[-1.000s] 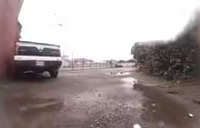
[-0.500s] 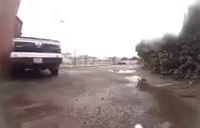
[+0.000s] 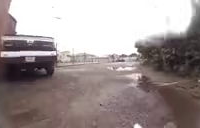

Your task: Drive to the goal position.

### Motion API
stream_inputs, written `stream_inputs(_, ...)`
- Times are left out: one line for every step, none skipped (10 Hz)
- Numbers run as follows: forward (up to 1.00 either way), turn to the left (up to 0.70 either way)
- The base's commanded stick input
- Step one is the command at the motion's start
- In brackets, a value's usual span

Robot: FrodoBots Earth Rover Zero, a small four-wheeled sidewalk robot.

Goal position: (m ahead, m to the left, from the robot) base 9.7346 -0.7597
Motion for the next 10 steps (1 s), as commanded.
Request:
stream_inputs(0.70,0.02)
stream_inputs(0.70,0.02)
stream_inputs(0.70,0.02)
stream_inputs(0.70,0.02)
stream_inputs(0.70,0.02)
stream_inputs(0.70,0.02)
stream_inputs(0.70,0.02)
stream_inputs(0.70,0.02)
stream_inputs(0.70,0.02)
stream_inputs(0.70,0.02)
